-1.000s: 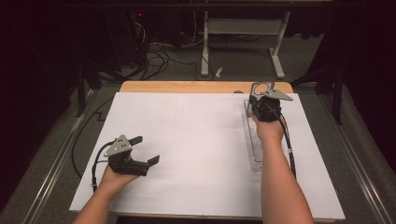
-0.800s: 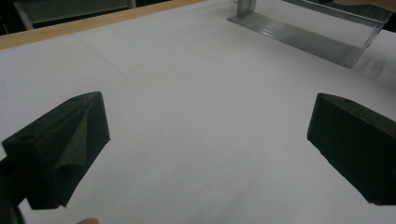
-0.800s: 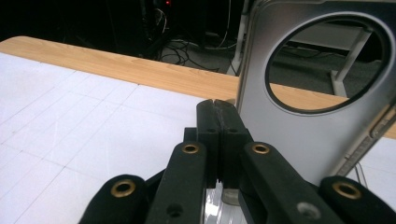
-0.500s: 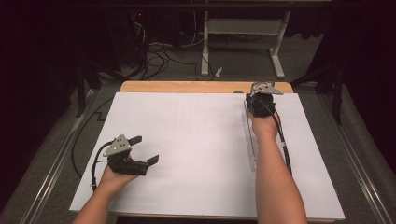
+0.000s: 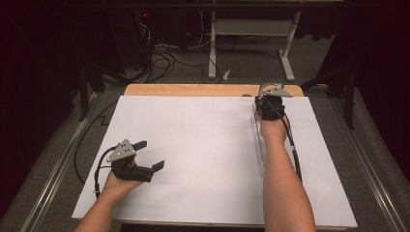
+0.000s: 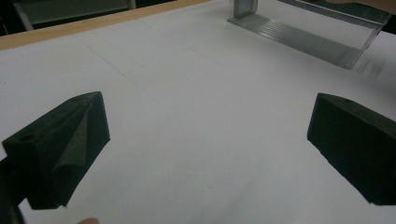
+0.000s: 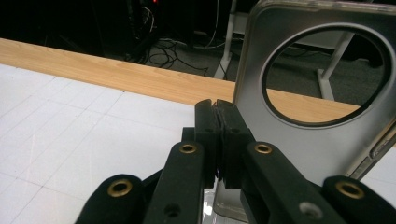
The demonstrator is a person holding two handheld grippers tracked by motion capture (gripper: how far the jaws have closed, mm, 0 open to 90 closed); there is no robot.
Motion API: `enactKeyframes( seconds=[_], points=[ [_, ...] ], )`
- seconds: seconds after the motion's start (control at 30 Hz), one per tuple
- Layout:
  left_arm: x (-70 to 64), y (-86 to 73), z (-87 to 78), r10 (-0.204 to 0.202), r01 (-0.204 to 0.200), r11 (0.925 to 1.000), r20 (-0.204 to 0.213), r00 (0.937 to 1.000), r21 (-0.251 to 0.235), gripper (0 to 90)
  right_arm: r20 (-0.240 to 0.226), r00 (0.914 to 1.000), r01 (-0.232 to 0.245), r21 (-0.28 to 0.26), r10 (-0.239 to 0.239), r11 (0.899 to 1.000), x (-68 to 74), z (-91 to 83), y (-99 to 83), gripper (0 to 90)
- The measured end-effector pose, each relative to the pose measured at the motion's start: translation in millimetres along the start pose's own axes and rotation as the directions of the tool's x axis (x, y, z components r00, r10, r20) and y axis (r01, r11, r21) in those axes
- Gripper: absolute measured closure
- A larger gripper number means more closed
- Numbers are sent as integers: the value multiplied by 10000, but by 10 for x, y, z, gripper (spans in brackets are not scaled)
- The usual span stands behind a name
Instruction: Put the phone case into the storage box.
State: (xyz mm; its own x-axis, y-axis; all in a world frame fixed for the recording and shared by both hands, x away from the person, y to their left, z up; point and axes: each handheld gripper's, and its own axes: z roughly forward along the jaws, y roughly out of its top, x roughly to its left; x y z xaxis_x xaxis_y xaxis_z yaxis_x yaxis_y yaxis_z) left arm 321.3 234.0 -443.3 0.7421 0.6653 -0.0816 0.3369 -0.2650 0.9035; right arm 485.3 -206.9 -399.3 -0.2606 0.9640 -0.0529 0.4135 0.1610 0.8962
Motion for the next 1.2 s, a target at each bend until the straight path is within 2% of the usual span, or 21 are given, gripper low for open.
enactKeyframes(
  seconds=[0.3,0.57,0.9,1.2],
  points=[
    [-3,0,2,-4,4,10000,-13,10000,14,5,-162,9998,98,-72,-100,9999,14,-42,13,890],
    [-1,-5,13,-39,40,9999,-46,10000,94,4,-338,9994,57,-231,-65,9997,28,-147,3,877],
    [-18,-3,29,-29,29,9998,-21,10000,215,4,-879,9961,-76,-534,28,9985,73,-348,-34,769],
    [29,-4,6,-283,284,9996,-57,9996,66,4,-1321,9912,-119,-869,4,9961,97,-639,-71,590]
  ],
)
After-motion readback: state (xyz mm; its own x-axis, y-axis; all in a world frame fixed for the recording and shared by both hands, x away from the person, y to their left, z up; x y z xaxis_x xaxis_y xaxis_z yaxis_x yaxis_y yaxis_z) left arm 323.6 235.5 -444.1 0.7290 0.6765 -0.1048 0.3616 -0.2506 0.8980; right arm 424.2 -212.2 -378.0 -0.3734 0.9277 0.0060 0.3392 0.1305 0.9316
